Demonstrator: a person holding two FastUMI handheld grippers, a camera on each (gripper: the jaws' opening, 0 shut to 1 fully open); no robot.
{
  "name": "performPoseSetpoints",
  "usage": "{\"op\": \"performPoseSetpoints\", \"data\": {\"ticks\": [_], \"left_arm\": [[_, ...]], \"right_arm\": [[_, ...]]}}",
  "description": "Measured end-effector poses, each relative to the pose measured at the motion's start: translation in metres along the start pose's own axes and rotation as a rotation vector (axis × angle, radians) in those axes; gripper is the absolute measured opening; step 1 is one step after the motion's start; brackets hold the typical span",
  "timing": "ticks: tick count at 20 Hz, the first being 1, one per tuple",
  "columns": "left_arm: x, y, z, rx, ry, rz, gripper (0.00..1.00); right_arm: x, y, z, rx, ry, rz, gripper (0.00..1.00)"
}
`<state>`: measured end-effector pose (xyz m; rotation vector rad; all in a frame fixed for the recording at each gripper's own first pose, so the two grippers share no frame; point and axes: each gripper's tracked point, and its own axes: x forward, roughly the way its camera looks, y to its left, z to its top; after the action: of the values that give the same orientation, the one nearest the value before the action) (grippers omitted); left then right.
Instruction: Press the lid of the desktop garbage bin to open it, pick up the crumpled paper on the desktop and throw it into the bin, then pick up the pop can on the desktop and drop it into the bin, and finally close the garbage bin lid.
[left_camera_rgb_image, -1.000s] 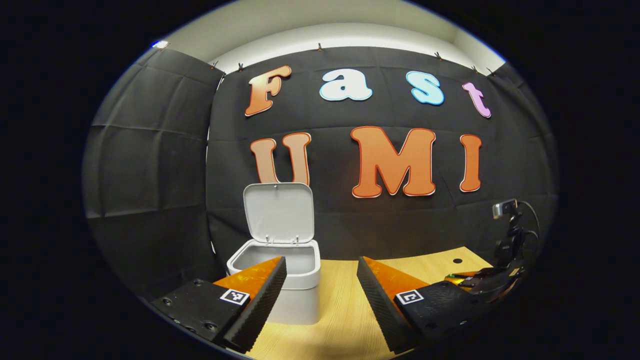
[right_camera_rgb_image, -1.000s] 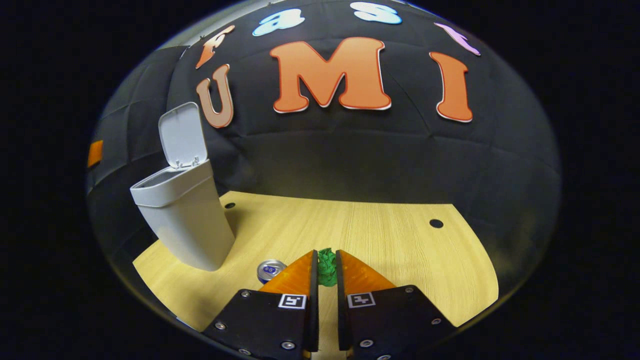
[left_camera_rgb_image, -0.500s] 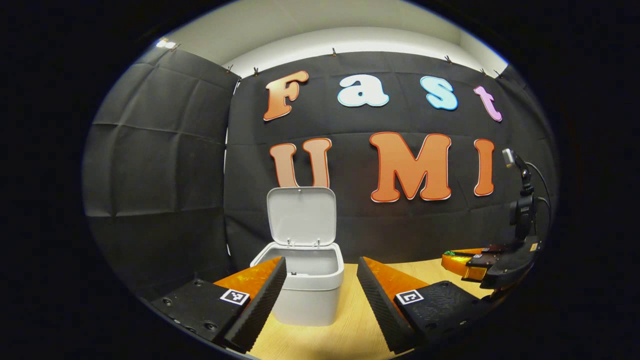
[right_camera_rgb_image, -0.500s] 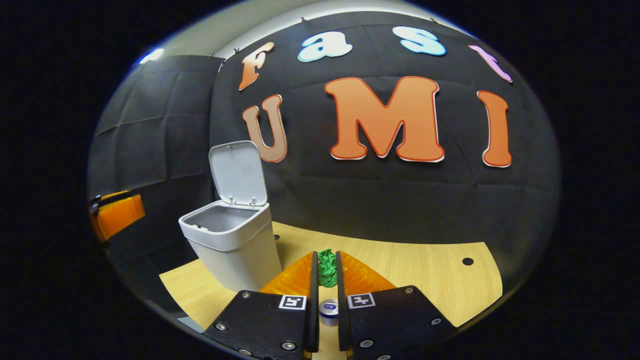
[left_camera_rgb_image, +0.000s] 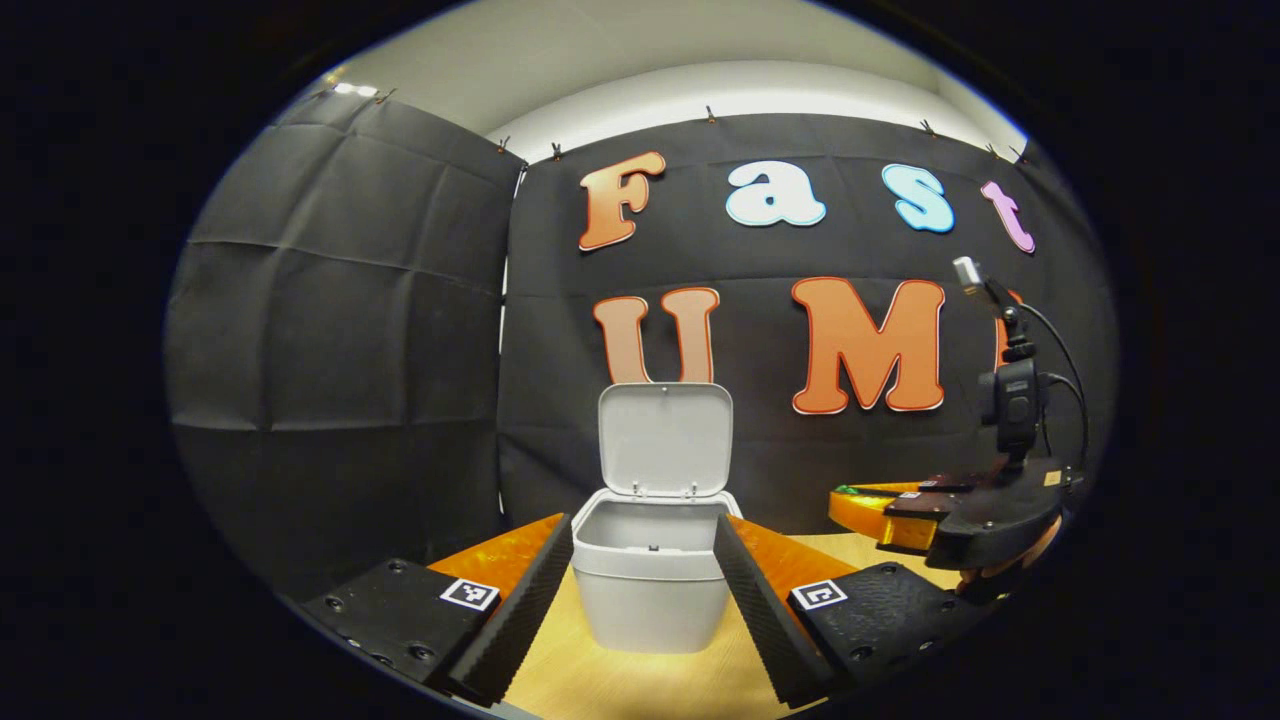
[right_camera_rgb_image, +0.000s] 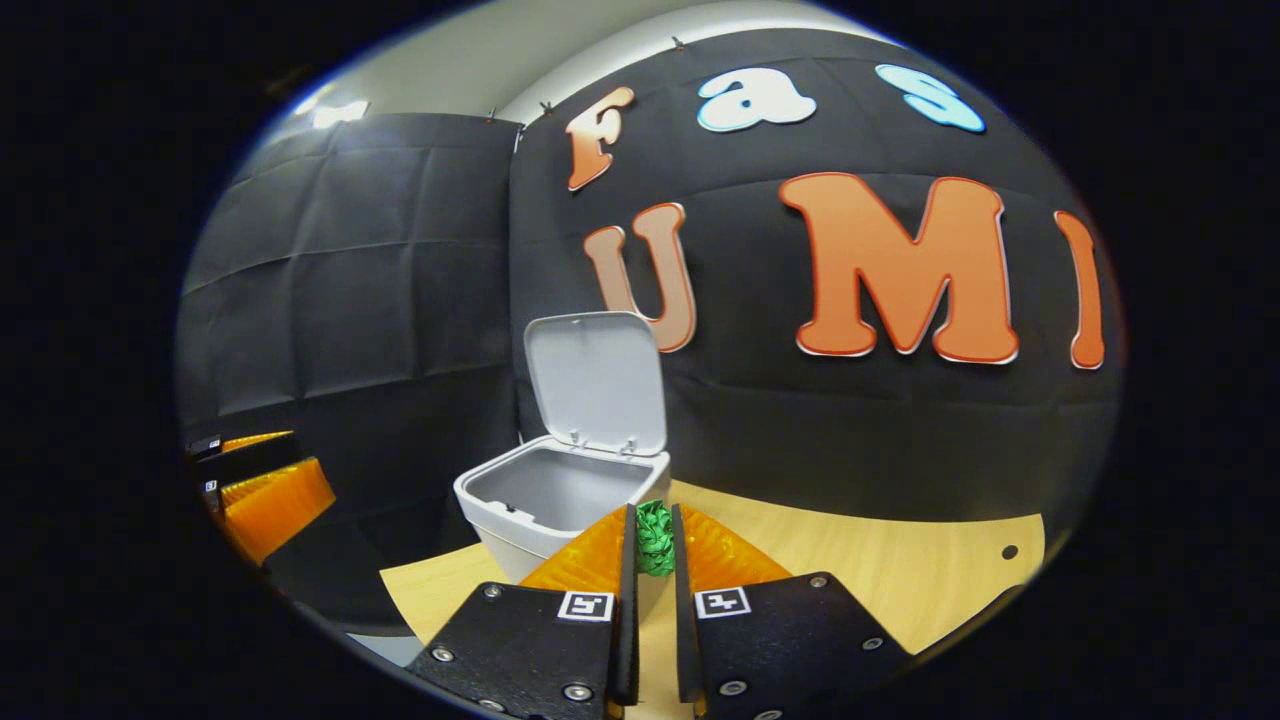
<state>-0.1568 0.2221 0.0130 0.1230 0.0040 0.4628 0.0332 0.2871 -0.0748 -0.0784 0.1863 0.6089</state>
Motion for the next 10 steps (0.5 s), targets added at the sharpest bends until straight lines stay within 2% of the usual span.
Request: {"op": "performPoseSetpoints", "data": {"ticks": [5,10], "left_arm": [[-0.014,0.034,0.004,-0.015,-0.004,0.072,0.90],[-0.029,0.069,0.010,-0.003,-0.016,0.152,0.90]], "right_arm": [[0.052,0.035,0.009,0.007,0.003,0.063,0.15],[0.103,0.056,0.013,-0.013,0.006,0.084,0.15]]}}
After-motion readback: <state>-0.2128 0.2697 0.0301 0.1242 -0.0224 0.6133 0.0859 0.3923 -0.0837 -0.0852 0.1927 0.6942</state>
